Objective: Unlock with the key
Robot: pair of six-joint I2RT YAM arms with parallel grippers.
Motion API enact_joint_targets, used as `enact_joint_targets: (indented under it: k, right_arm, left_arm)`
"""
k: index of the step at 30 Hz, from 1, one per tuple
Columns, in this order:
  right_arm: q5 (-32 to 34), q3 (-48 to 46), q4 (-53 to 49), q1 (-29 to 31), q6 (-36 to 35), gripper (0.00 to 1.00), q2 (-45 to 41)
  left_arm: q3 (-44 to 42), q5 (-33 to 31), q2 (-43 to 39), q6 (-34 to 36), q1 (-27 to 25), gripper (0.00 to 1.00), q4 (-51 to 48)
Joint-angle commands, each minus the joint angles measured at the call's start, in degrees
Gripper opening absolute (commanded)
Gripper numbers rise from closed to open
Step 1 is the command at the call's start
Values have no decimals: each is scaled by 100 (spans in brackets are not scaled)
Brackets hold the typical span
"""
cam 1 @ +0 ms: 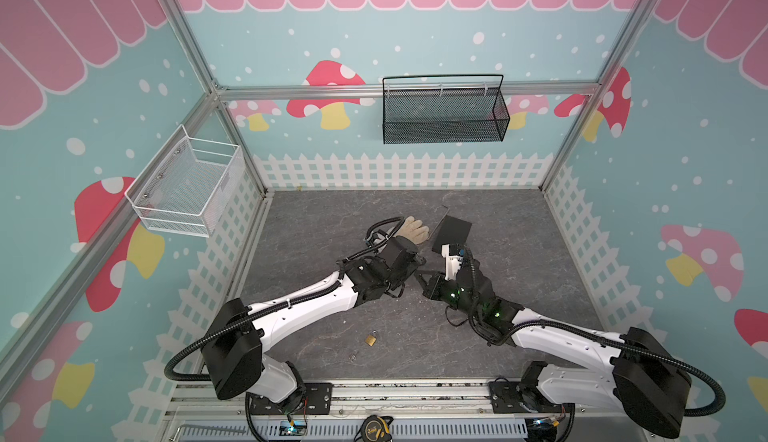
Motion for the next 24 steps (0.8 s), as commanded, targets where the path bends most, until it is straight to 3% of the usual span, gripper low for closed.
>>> enact_joint_targets:
  k: [1,24]
  right_arm:
    - [106,143,-95,67,268,0,-42]
    - [9,378,-269,172,829,0,92]
  left_arm:
    - [-75,170,-176,-165,-65,0,233]
    - [-156,-470,-296,-81,-177,0,12]
